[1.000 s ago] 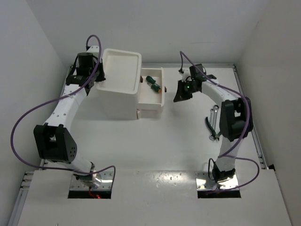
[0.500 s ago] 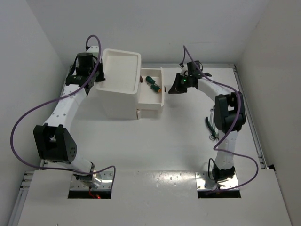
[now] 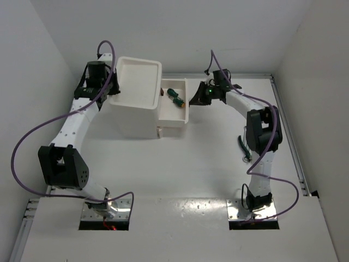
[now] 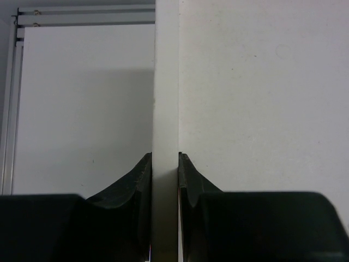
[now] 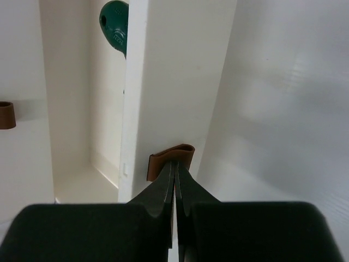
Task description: Sort the tools into containers
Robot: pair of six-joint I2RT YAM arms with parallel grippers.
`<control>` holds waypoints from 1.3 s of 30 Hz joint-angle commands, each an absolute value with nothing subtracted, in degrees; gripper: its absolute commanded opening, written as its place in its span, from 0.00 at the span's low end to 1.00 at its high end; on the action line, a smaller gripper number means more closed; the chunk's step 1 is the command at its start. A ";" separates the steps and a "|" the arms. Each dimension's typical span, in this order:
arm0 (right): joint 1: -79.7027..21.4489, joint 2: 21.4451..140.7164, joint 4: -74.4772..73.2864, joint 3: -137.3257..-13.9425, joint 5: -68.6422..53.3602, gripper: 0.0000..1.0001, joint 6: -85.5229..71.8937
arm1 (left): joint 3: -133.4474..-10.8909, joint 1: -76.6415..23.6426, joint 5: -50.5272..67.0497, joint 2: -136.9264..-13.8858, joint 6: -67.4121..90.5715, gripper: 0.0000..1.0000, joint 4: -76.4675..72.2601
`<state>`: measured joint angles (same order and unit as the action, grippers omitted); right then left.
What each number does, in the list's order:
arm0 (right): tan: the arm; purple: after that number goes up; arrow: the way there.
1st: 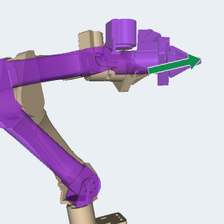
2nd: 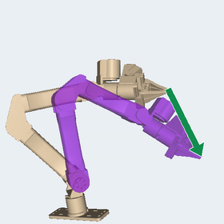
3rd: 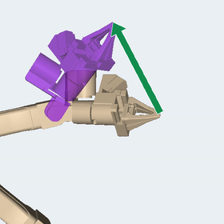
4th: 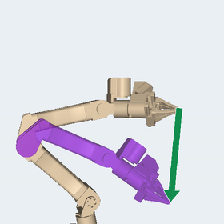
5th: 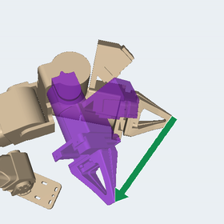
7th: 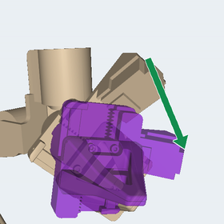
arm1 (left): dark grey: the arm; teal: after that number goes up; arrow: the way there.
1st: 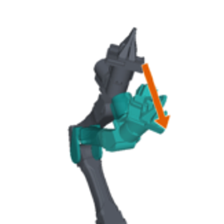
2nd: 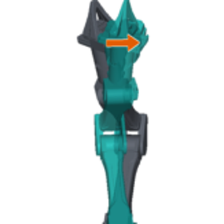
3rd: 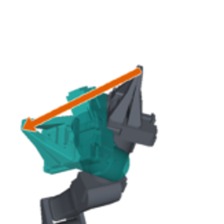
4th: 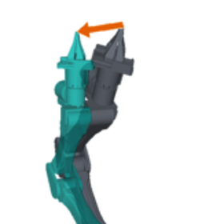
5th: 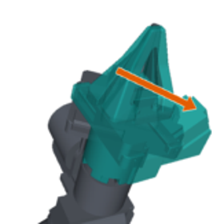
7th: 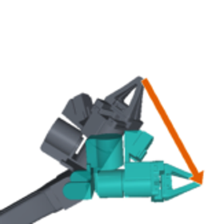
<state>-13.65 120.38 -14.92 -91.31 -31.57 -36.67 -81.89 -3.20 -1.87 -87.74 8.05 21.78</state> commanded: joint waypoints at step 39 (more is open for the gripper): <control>-24.16 126.04 -3.26 -103.62 -32.43 0.00 -23.05 | -79.98 -3.60 12.04 -84.99 5.19 0.00 23.12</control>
<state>-19.18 125.43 -15.27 -99.88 -31.11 -28.32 -80.29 -1.37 -1.02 -86.11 6.87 22.11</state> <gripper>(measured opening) 0.002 0.249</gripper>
